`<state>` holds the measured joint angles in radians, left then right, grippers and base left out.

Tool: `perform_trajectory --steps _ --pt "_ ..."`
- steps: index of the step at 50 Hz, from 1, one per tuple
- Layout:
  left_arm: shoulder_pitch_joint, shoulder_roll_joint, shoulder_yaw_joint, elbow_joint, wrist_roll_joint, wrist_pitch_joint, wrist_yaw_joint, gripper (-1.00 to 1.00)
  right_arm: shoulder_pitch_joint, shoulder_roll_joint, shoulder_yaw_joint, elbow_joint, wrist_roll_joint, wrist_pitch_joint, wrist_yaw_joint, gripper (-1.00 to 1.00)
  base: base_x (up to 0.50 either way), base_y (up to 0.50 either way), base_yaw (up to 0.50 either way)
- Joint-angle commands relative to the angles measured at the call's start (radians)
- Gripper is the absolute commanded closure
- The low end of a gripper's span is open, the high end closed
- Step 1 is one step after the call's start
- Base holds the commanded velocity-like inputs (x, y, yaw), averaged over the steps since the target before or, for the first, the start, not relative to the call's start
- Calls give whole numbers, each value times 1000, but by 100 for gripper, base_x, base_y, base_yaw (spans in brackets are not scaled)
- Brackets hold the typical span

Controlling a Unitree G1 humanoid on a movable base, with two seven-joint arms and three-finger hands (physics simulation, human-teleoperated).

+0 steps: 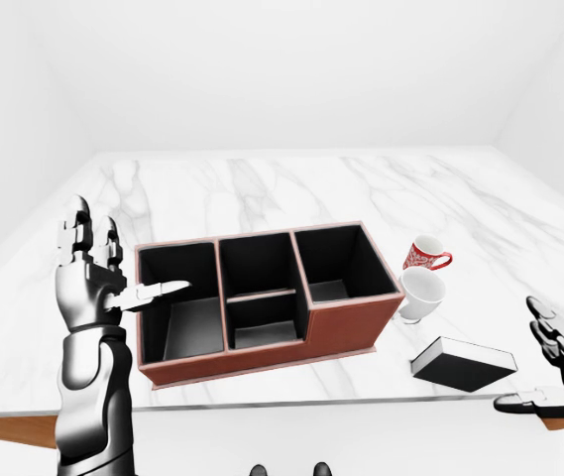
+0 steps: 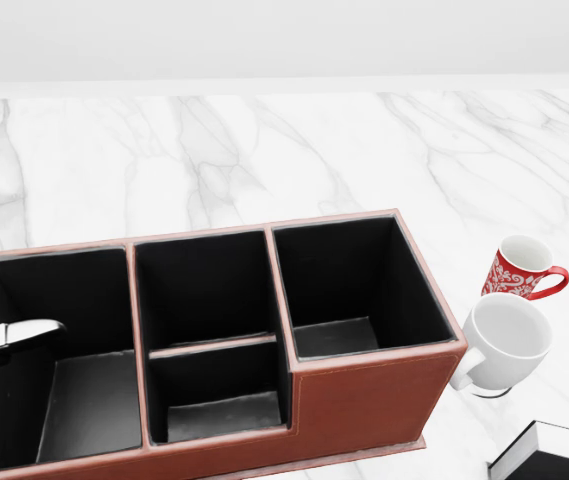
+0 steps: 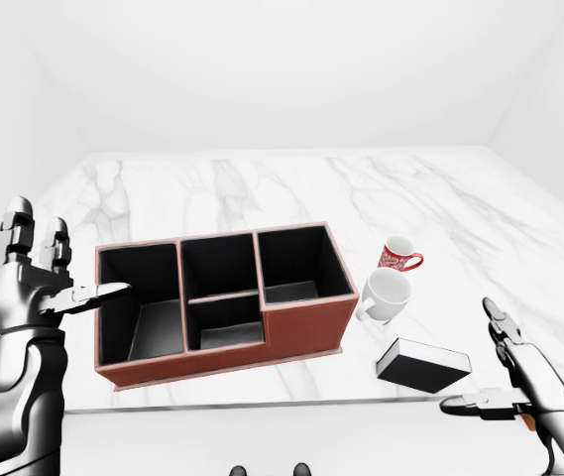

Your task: Pick up the book and place it in the right compartment of the caddy.

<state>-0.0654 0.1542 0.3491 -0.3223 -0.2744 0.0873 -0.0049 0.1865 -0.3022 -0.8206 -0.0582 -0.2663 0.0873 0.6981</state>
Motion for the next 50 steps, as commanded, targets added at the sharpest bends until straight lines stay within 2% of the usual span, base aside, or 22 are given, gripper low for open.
perform_trajectory --steps 1,8,23,50 --pt "1 -2 -4 6 5 0 -2 -100 -26 -40 49 64 7 0 0 -100 0 0 0" --pt "0 -2 -4 7 6 0 -1 -100 -56 -65 89 49 -30 0 0 -100 0 0 0" --pt "2 -3 -4 8 7 0 -2 -100 -87 -73 185 41 -133 0 0 -100 0 0 0" --pt "-2 0 -4 19 5 0 -2 -100 -68 -57 229 138 -183 0 0 -100 0 0 0"
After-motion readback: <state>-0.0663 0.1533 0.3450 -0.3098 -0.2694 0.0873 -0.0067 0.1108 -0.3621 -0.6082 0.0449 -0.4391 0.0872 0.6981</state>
